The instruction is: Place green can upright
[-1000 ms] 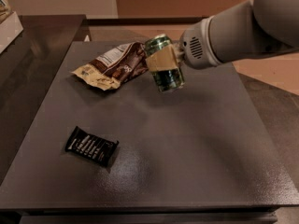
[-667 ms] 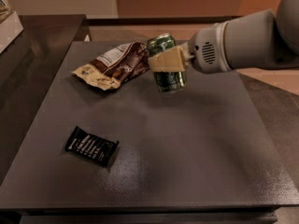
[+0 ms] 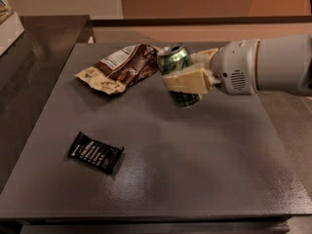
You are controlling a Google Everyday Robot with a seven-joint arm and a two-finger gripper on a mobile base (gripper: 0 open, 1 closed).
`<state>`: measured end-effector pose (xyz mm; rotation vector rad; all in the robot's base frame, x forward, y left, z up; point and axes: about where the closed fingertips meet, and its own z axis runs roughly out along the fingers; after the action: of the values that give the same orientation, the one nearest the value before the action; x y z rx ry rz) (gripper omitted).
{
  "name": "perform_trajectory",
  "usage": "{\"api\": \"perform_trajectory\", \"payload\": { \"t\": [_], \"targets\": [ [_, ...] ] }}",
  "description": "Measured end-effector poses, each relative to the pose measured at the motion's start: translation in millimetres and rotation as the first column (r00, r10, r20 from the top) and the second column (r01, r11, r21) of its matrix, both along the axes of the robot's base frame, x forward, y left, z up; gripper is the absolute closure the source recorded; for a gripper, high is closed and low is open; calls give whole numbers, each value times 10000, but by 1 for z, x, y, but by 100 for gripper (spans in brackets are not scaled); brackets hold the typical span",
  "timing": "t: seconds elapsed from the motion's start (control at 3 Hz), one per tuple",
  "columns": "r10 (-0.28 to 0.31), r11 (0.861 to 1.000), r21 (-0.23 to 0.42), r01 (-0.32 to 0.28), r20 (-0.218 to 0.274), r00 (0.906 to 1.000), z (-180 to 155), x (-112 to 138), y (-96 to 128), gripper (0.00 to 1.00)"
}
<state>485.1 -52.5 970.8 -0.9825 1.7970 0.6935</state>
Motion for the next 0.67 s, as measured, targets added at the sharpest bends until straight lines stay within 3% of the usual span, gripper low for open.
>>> {"api": "perform_trajectory", "payload": {
  "t": [0.33,0.67],
  "targets": [
    [613,9962,-710,-507,1563,9858,-5,-12,-9,100],
    [996,9920,-1037,-720,2917,9513,-10,-17,-17,100]
  ]
}}
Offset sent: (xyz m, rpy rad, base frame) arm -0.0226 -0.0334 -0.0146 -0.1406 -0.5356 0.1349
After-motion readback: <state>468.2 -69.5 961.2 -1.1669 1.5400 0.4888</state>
